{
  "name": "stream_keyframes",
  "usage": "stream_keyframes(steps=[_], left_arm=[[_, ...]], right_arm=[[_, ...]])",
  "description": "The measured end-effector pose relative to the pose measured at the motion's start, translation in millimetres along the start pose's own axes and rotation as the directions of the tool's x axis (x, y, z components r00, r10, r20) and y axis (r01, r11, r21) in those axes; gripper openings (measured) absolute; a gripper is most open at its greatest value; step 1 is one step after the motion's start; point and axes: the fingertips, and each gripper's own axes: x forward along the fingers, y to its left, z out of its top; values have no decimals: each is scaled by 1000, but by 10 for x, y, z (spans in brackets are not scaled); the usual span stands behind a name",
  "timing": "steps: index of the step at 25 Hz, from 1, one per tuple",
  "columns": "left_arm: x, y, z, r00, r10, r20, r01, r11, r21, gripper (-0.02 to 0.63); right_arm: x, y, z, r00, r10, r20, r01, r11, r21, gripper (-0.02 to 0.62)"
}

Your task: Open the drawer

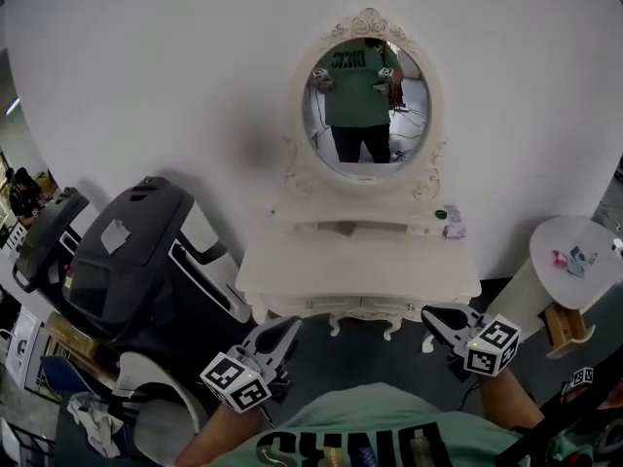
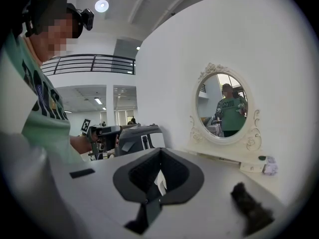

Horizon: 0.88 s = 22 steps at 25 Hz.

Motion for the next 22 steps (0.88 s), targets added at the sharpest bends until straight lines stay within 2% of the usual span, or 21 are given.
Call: stream_keyframes(steps=[5,12,18,22], left_arm=[[-21,552,86,1000,29,-5,-29,999,-22,9],[94,919,46,997,82,-12,-83,996,-43,9],[622,1096,-14,987,160,-28,-161,987,-24,9],[1139,1197,-102,970,243,-15,-243,970,6,9]], right_arm=[[516,-106,124,1000,13,-18,-13,1000,-6,11],[945,-440,150,998,55,-36,-55,998,13,11],[1233,-1048,195,987,153,-49,-153,988,18,11],[1349,-1621,169,967,247,-64,-249,969,-8,11]])
